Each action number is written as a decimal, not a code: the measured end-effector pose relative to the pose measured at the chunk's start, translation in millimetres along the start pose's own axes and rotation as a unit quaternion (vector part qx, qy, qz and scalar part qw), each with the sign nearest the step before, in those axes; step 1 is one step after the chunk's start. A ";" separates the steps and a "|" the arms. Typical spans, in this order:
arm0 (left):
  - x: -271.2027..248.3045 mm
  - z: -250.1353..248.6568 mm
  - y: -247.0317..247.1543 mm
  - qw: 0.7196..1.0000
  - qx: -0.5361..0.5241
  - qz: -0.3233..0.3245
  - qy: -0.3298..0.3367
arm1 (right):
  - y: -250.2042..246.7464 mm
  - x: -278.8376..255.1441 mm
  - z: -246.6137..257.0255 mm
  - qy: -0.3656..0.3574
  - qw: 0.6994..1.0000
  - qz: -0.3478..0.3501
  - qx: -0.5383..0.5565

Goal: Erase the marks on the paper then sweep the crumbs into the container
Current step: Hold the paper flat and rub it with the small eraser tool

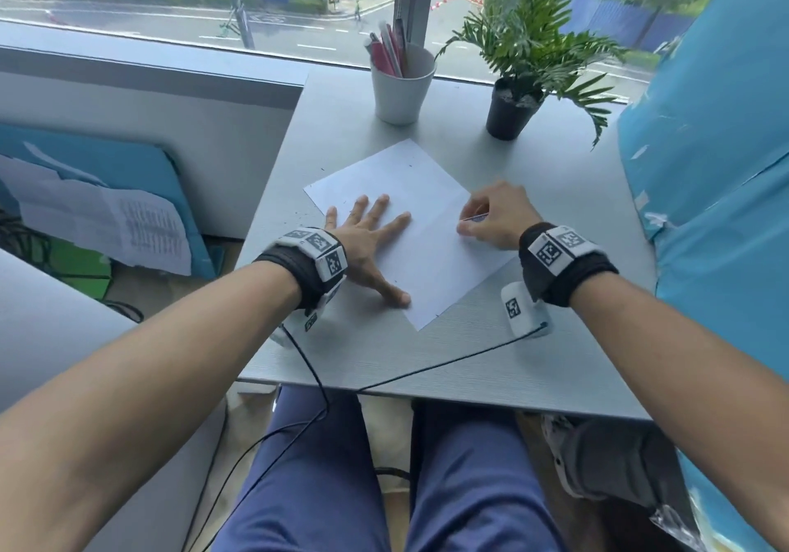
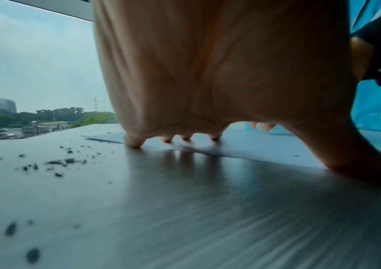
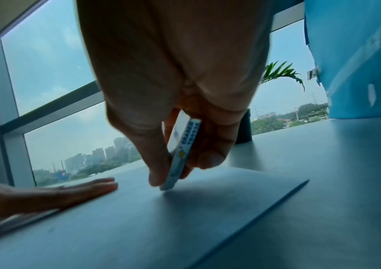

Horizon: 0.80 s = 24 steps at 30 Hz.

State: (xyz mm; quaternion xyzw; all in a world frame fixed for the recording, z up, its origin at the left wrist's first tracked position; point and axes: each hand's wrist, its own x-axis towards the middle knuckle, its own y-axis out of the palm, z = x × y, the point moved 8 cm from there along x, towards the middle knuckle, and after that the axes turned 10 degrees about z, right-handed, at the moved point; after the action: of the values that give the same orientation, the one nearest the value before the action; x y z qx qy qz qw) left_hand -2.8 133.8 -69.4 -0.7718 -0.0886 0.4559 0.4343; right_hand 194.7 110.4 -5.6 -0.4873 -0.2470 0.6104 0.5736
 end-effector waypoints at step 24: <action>-44.8 -58.5 52.3 0.993 0.091 0.000 0.080 | 20.9 -26.3 -20.1 0.069 0.997 -0.006 0.018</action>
State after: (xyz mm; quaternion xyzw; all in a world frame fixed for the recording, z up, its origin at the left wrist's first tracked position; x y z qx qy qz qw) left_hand 3.8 43.6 -68.5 -0.7633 -0.0117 0.3985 0.5084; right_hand 199.2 75.9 -23.5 -0.5164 -0.1994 0.5759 0.6016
